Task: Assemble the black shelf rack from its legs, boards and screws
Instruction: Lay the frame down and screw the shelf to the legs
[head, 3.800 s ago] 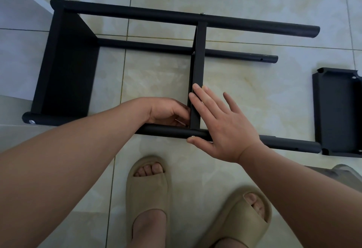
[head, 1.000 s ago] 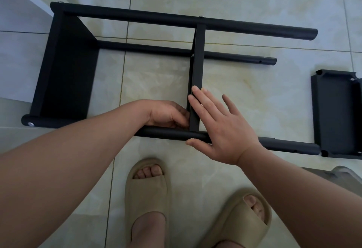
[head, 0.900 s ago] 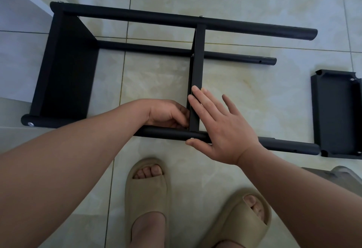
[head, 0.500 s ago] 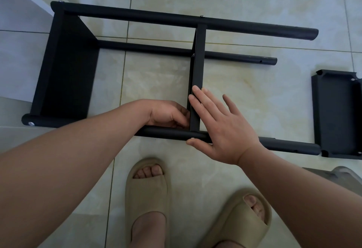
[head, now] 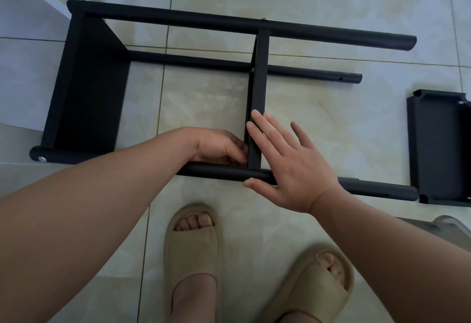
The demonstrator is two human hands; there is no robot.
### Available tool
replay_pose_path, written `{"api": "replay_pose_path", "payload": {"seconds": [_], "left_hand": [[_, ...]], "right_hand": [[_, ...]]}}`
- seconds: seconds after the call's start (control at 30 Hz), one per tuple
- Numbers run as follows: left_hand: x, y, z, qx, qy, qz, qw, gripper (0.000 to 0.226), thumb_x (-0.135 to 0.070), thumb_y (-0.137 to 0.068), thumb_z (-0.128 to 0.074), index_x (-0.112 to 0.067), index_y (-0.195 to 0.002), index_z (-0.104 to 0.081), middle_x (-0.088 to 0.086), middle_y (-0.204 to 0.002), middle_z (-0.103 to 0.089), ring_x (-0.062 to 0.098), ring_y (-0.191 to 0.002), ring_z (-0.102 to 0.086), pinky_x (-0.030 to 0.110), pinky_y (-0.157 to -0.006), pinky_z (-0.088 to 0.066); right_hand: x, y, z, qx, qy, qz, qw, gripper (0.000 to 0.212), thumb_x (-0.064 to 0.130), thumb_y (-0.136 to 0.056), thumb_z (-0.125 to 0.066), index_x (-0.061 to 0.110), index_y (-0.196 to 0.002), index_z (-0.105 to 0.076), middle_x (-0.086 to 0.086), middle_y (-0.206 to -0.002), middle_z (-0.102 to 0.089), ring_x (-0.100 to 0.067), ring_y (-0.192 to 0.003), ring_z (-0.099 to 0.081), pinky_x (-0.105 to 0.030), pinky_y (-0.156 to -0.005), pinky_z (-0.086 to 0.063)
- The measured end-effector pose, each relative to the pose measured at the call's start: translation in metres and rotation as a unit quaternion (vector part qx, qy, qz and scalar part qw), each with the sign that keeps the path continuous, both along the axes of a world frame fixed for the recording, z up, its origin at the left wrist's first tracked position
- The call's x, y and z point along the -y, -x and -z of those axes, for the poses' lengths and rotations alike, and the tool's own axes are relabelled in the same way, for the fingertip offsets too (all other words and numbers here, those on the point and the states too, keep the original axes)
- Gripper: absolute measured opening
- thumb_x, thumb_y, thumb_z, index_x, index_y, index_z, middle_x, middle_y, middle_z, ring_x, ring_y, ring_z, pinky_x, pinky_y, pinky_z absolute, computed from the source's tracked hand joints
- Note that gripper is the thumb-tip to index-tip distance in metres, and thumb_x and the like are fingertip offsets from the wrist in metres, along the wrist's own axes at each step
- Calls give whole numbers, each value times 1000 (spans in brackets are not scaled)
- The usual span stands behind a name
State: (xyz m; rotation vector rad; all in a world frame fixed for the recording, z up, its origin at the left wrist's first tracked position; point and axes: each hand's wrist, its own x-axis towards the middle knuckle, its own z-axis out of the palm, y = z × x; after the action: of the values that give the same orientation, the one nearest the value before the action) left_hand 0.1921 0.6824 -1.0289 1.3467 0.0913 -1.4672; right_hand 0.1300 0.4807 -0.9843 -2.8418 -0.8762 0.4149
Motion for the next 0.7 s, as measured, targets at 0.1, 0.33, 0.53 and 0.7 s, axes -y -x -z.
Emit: {"api": "replay_pose_path", "payload": {"seconds": [0.1, 0.33, 0.53, 0.7], "left_hand": [[-1, -1, -2, -11, 11, -8, 1000, 24, 9, -92, -47, -6, -89, -66, 11, -80, -68, 21, -73, -67, 30, -74, -52], [2, -1, -4, -31, 10, 11, 999, 14, -11, -77, -60, -10, -86, -71, 4, -78, -70, 15, -70, -68, 26, -67, -52], [0, 0, -1, 40, -36, 6, 999, 16, 3, -92, -54, -4, -87, -68, 10, -73, -64, 17, -64, -62, 24, -62, -52], [-1, 0, 0, -1, 8, -30, 1000, 26, 12, -89, -50, -5, -81, -68, 12, -71, -62, 17, -61, -63, 23, -61, -53]], "right_hand": [[0, 0, 0, 1, 0, 1, 1000, 92, 74, -93, -30, 15, -163, -14, 0, -171, 0, -20, -157, -4, -56, -122, -21], [0, 0, 0, -3, 3, -1, 1000, 93, 74, -93, -28, 15, -163, -12, 1, -171, 2, -19, -157, -2, -56, -122, -21], [0, 0, 0, -3, 4, 0, 1000, 93, 74, -93, -28, 15, -163, -12, 1, -171, 2, -19, -157, -3, -56, -122, -21], [0, 0, 0, -1, 0, 1, 1000, 92, 74, -94, -29, 15, -163, -13, 0, -171, 1, -19, -157, -4, -56, -122, -21]]}}
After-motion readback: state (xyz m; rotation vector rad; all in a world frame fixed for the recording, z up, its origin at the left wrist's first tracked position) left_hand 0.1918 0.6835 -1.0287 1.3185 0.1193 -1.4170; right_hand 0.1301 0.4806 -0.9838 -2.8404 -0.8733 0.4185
